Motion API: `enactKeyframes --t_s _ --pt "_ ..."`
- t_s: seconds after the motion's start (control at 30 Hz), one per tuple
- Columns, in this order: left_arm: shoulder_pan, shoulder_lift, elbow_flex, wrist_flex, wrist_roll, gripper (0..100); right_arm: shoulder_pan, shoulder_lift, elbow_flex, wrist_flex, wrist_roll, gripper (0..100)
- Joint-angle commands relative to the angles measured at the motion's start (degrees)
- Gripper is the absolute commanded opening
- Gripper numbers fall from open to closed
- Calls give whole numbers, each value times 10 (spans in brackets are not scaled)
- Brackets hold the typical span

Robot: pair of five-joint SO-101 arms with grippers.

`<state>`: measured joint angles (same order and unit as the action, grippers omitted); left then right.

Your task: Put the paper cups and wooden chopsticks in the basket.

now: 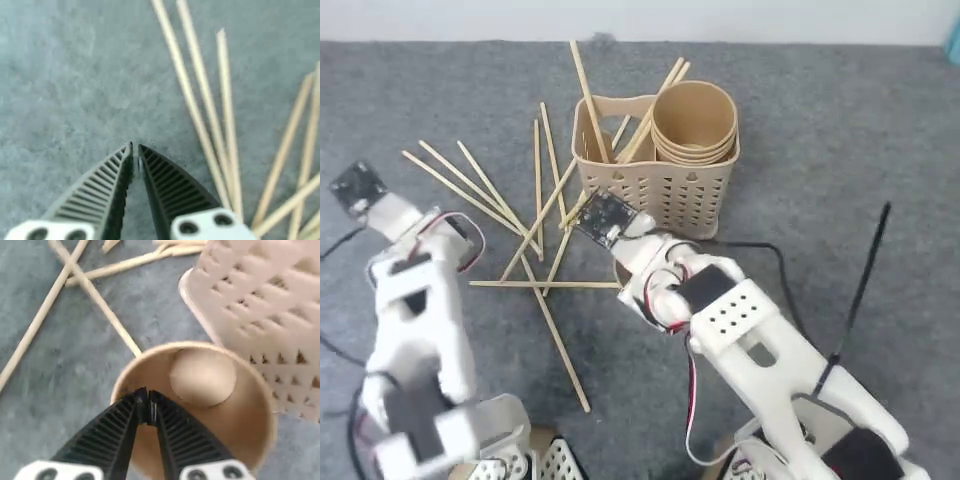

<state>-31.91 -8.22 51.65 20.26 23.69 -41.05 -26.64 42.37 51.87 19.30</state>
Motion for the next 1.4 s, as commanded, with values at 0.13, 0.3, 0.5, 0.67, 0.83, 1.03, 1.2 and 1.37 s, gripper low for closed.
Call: enactKeyframes --t_s 0.13,0.3,0.5,0.67,0.83,1.03,1.2,1.37 --pt "-4 61 -102 69 6 12 66 -115 -245 247 -5 225" --pt "-4 61 -102 69 6 12 163 -167 -281 292 -11 227" --pt "-4 61 -102 72 4 12 238 -167 -133 197 -57 227" --pt "-4 61 -102 73 4 12 226 -172 -15 65 -133 227" --pt "-3 61 -102 73 3 12 195 -166 34 -22 -239 230" --pt "-1 61 -102 73 3 12 179 -166 77 -89 -275 230" --pt "-1 61 -102 72 3 12 180 -166 105 -123 -275 231" --pt "-1 61 -102 73 3 12 178 -165 148 -169 -278 231"
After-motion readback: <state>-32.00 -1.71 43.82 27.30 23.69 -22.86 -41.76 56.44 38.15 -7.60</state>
